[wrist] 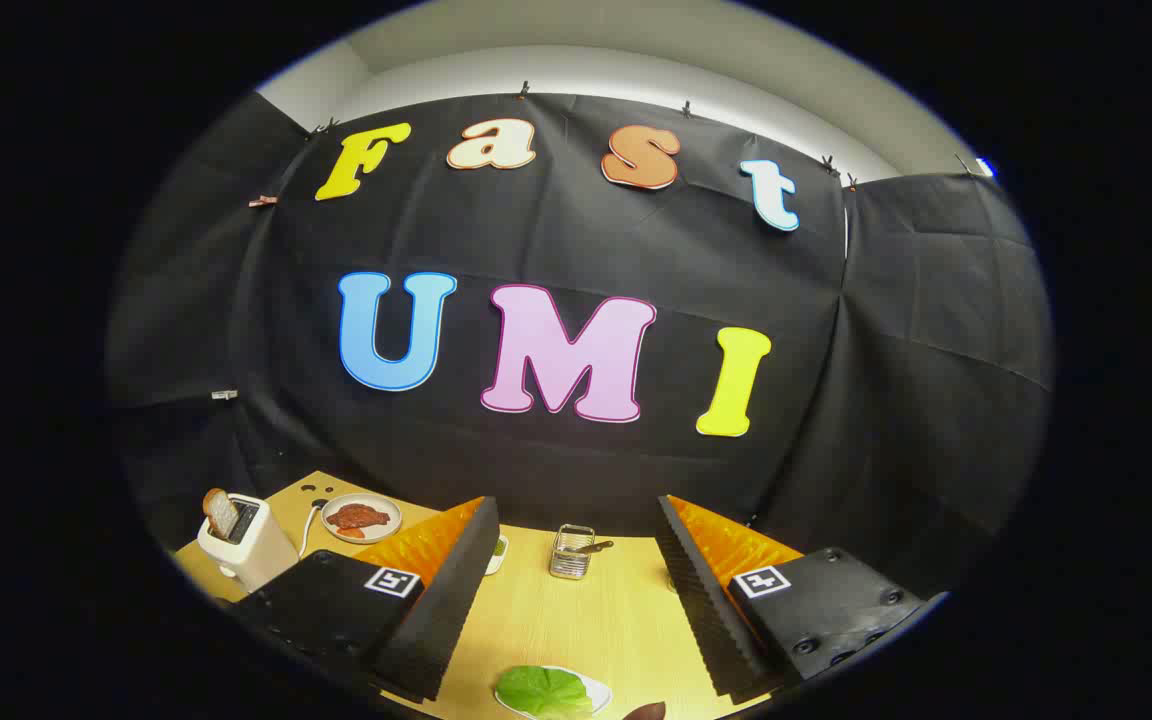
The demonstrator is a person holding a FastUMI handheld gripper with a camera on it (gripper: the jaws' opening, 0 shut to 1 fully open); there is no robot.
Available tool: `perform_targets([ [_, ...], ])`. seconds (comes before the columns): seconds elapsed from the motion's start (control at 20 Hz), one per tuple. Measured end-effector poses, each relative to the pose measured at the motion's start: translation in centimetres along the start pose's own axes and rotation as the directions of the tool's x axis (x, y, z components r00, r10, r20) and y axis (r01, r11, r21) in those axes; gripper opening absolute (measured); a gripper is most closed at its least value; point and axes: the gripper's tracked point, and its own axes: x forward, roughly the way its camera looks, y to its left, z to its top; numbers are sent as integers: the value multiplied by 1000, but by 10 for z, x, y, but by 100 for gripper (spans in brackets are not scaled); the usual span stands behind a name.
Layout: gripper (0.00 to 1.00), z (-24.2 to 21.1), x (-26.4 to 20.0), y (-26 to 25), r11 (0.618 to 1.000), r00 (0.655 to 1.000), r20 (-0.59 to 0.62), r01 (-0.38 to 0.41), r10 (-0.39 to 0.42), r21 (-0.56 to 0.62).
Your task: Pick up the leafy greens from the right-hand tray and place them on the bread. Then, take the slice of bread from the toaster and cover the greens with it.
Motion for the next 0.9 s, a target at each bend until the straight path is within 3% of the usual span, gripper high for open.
perform_targets([
  [0.4, 97, -3, -2, -1, 1000, 1000, -3, -6, 6, -4],
  [0.65, 97, -19, -2, 5, 997, 996, -33, -77, 77, -8],
  [0.9, 96, -31, 0, -7, 998, 996, -55, -64, 64, 3],
])
